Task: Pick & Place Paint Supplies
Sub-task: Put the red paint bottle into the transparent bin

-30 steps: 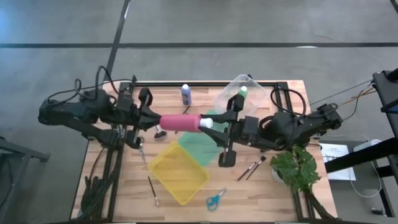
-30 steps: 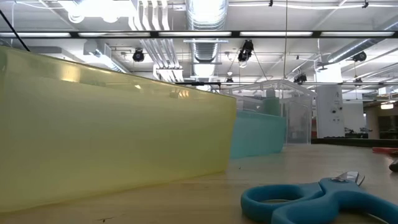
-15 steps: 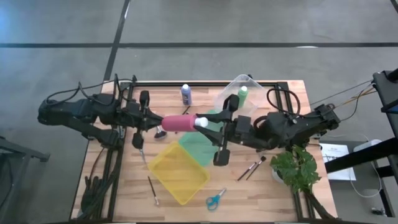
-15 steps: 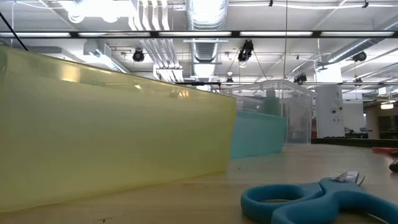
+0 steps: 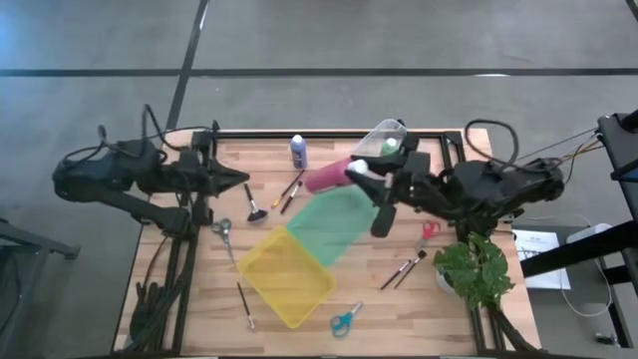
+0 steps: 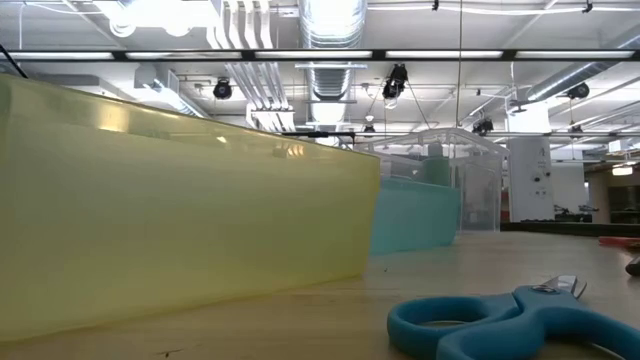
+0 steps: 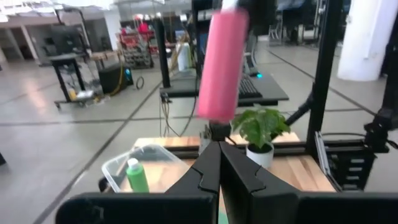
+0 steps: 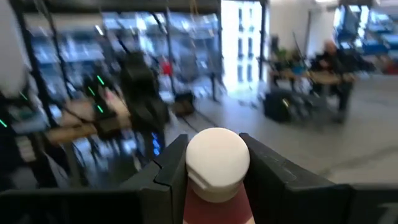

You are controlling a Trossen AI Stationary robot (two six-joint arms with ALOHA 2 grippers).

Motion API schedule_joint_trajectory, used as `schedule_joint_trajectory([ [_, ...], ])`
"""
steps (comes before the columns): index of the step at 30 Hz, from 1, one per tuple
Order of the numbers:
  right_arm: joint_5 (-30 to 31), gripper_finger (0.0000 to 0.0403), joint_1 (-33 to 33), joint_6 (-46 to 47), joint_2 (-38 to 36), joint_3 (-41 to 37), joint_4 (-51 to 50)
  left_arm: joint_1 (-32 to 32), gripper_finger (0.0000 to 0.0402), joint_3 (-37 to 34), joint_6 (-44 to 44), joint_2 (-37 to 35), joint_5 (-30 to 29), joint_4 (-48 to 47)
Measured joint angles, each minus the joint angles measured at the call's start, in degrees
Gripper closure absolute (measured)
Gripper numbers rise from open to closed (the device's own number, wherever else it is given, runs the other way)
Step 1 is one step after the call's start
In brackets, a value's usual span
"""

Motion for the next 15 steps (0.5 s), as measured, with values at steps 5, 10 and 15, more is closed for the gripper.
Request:
schedule_joint_trajectory([
  [5, 1.1, 0.0292, -3.0, 8.1, -3.3, 0.0, -19.6, 0.1, 0.0391, 0.9, 0.6, -0.7, -1.8, 0.1],
  [10, 0.6, 0.0292, -7.4, 14.2, -4.9, 0.0, -35.7, 0.1, 0.0391, 0.9, 1.5, -0.8, -4.3, 0.4],
  [15, -2.2, 0.0292, -12.9, 16.3, -7.3, -1.8, -42.1, 0.1, 0.0391, 0.9, 1.5, -0.8, -6.4, 2.9],
])
